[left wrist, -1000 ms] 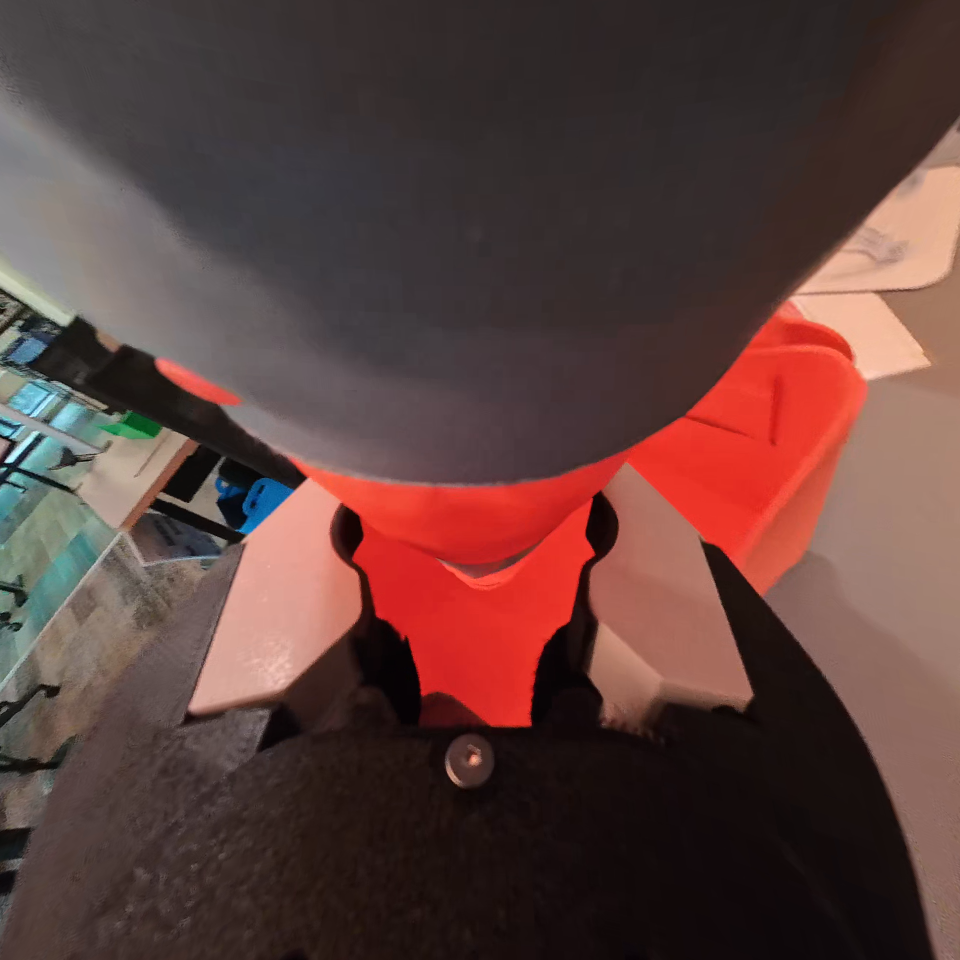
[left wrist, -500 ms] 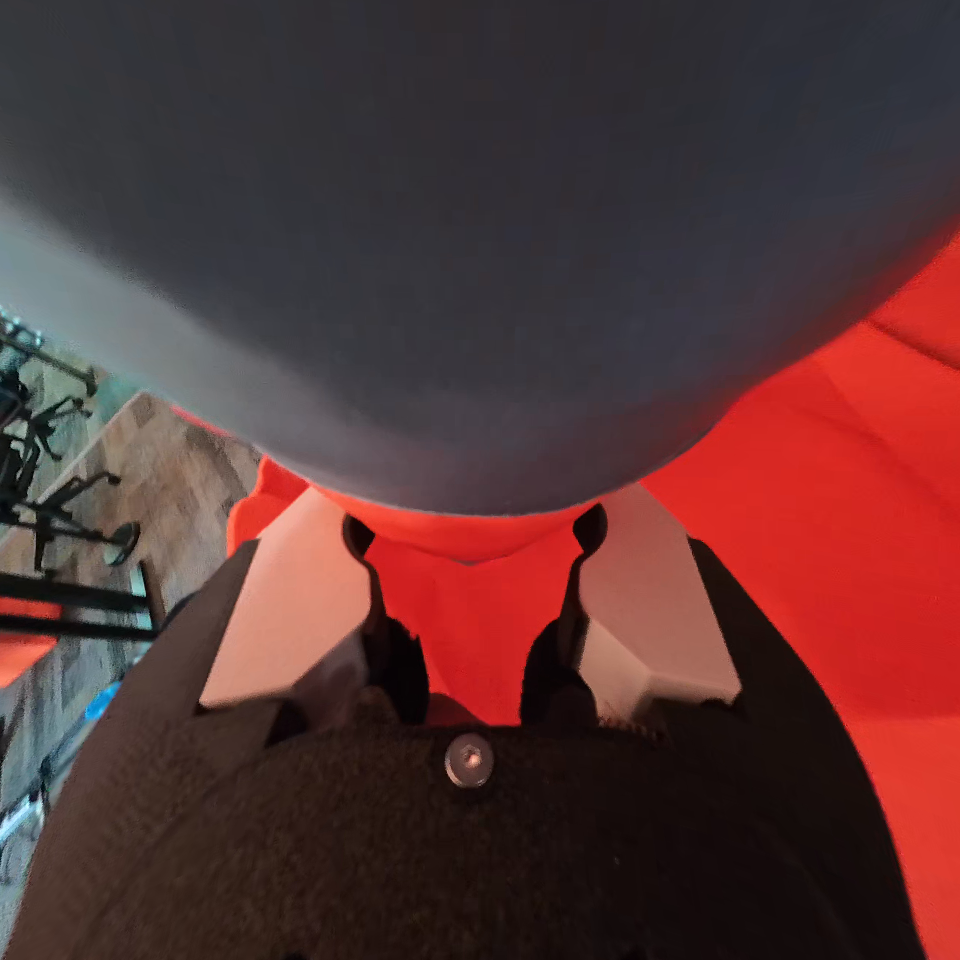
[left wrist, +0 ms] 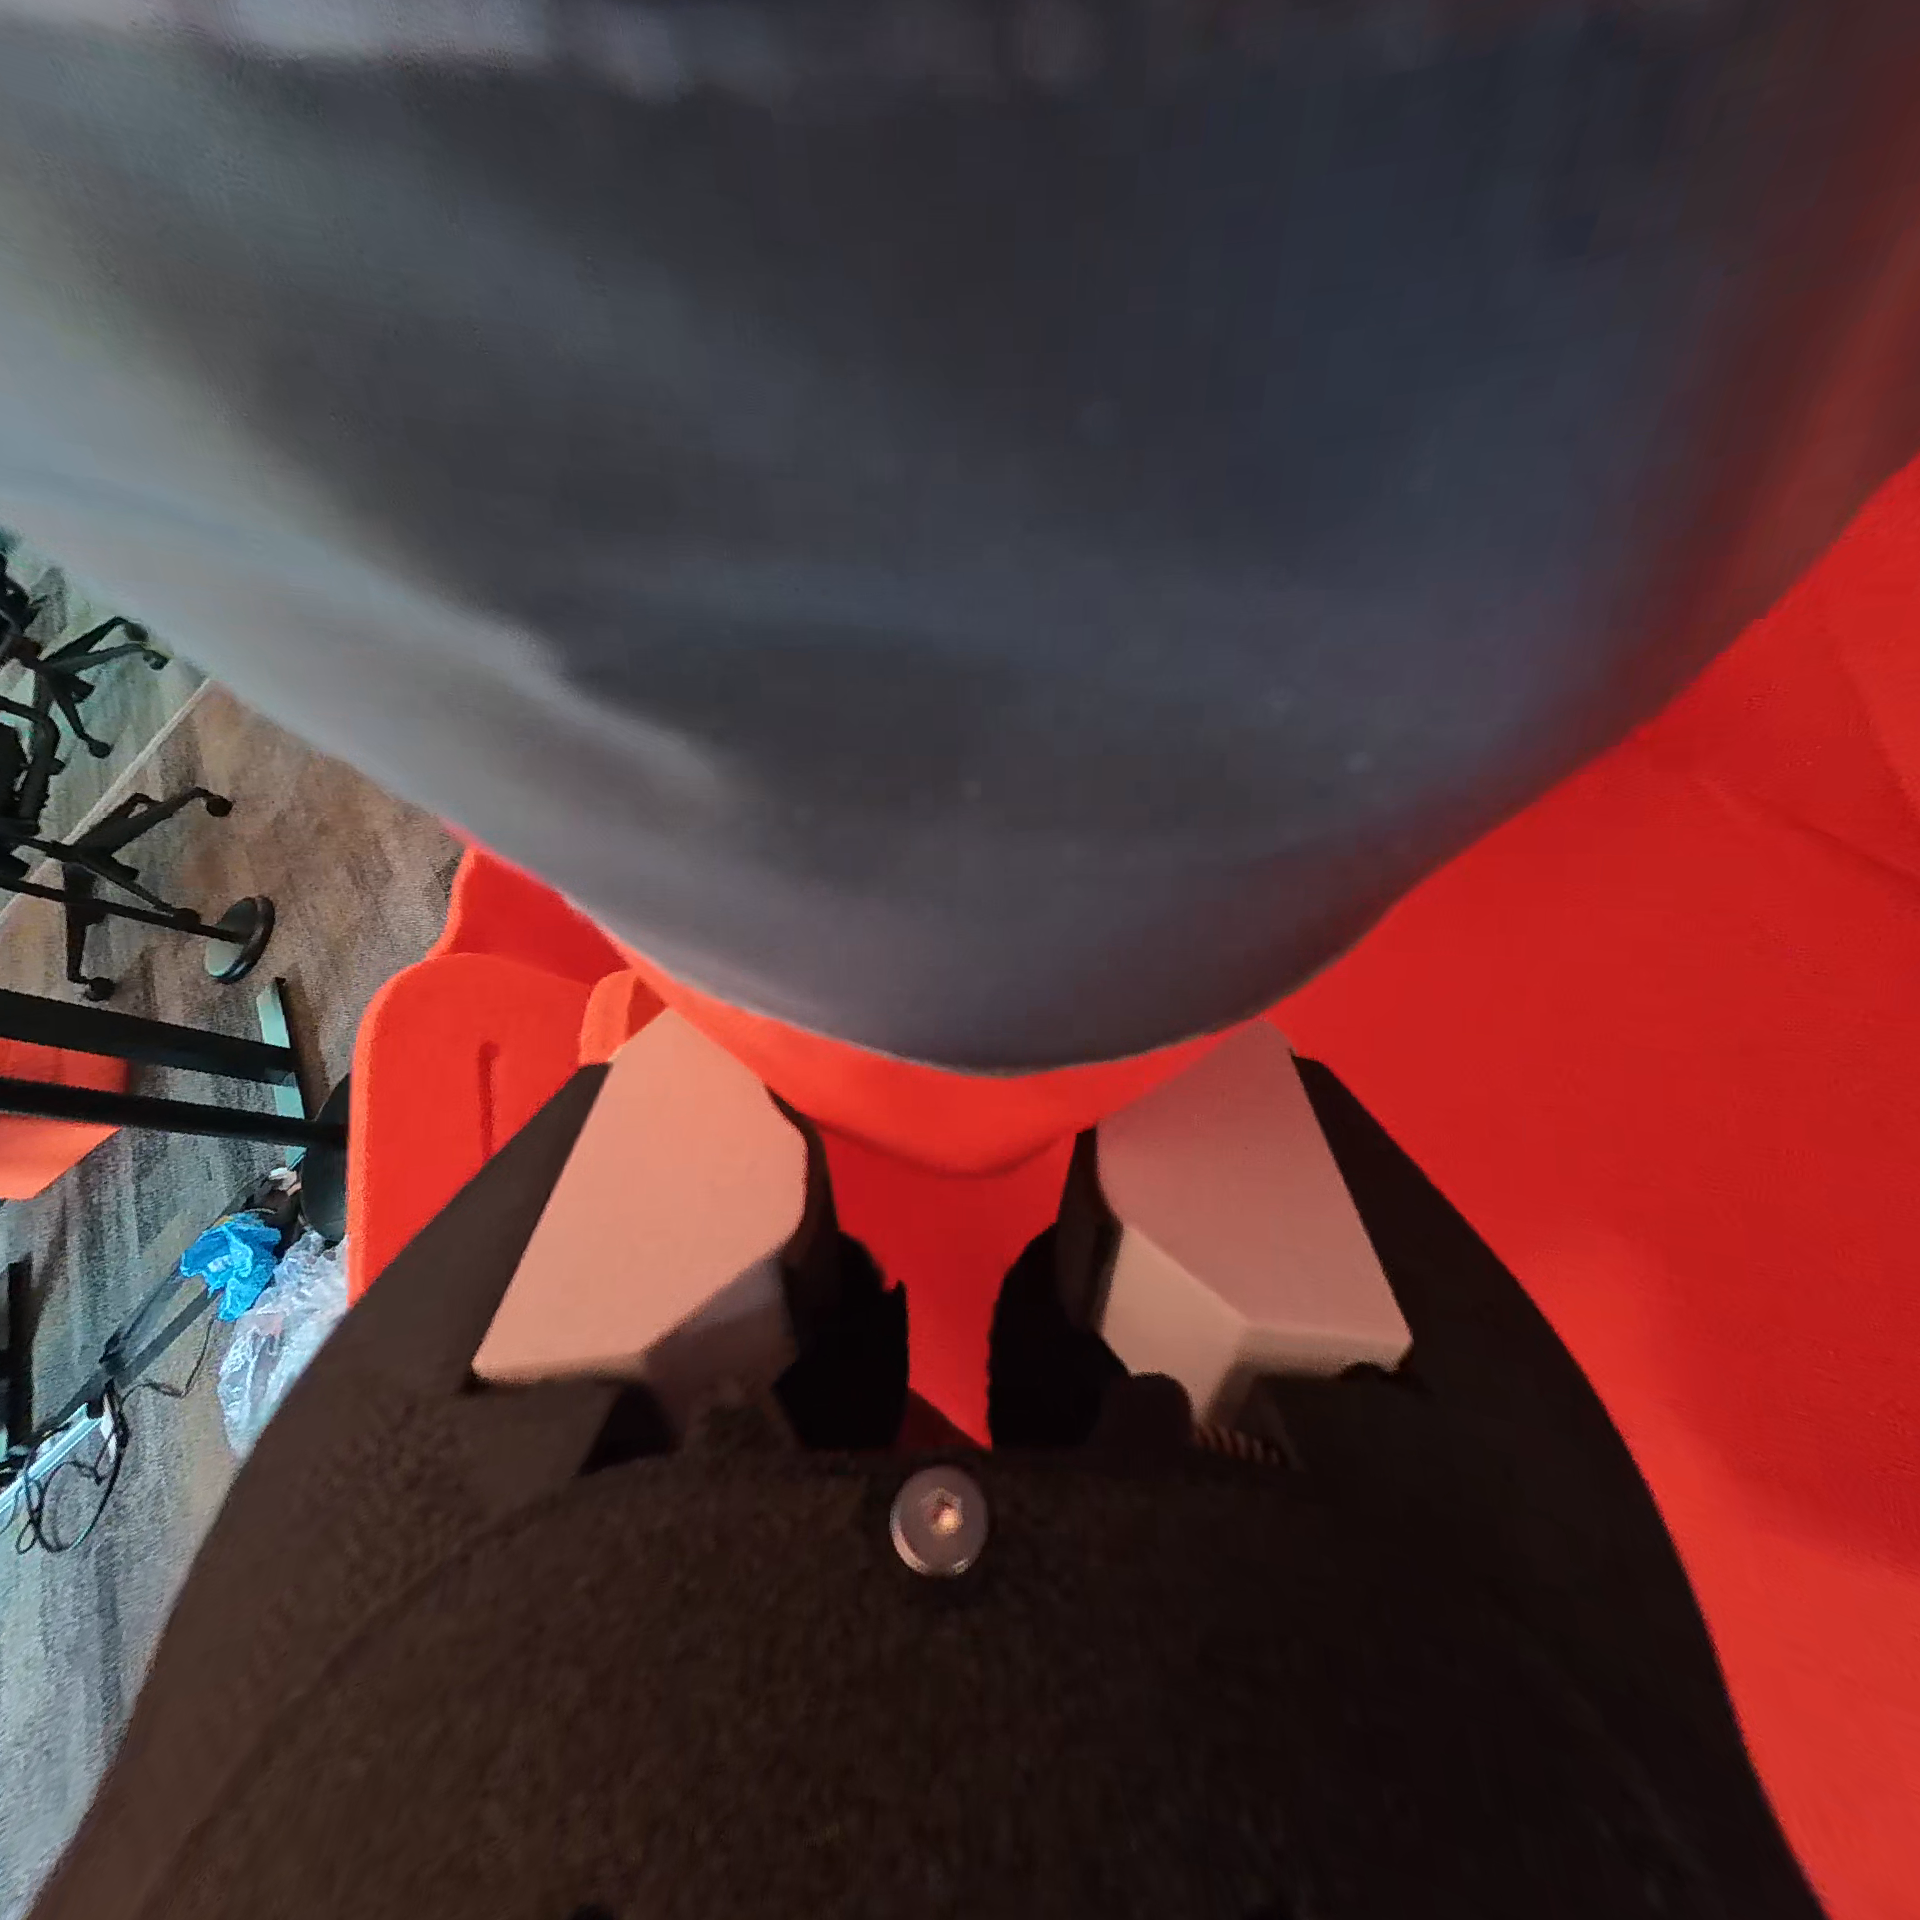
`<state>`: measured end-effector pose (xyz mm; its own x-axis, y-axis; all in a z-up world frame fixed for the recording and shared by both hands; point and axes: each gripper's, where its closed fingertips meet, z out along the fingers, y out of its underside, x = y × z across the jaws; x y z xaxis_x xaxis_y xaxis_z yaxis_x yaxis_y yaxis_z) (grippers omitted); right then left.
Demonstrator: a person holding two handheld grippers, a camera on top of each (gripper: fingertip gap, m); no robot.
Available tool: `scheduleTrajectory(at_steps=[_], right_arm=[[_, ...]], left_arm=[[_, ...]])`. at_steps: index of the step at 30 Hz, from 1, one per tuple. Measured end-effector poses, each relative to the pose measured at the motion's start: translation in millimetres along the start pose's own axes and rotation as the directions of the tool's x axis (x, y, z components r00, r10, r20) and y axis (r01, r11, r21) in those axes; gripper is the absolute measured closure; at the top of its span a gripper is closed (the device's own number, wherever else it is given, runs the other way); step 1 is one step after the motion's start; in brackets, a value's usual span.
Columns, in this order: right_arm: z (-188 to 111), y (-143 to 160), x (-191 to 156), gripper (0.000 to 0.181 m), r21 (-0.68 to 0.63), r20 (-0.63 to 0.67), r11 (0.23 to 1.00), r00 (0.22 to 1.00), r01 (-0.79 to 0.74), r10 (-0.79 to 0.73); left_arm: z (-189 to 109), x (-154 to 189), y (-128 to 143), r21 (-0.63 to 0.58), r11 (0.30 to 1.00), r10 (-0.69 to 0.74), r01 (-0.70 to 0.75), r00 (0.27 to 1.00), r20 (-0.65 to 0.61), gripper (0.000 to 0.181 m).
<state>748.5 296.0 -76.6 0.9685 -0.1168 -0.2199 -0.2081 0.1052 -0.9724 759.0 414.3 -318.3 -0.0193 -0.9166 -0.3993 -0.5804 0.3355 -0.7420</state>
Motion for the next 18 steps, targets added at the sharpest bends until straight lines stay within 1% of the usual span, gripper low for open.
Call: scheduleTrajectory(at_steps=[5,8,11,15,18], right_arm=[[-4,-10,-13,0.049,-0.008,-0.025,1.0,0.999,0.025,-0.025],[-14,-24,-29,0.048,-0.007,-0.065,0.999,0.997,0.035,-0.035],[-27,-41,-51,0.048,-0.011,-0.101,1.0,0.994,0.027,-0.028],[-47,-64,-85,0.049,0.02,-0.126,1.0,0.992,0.017,-0.015],[-60,-72,-109,0.048,0.026,-0.145,1.0,0.989,0.018,-0.014]], left_arm=[[-9,5,-5,0.027,1.0,0.005,-0.004,0.999,-0.032,0.129],[-25,10,-13,0.043,0.998,0.038,-0.035,0.997,-0.072,0.111],[-50,13,-22,0.073,0.994,0.09,-0.083,0.991,-0.097,0.099],[-94,11,-33,0.112,0.987,0.125,-0.116,0.99,-0.072,0.095],[-123,9,-37,0.151,0.981,0.128,-0.121,0.991,-0.04,0.094]])
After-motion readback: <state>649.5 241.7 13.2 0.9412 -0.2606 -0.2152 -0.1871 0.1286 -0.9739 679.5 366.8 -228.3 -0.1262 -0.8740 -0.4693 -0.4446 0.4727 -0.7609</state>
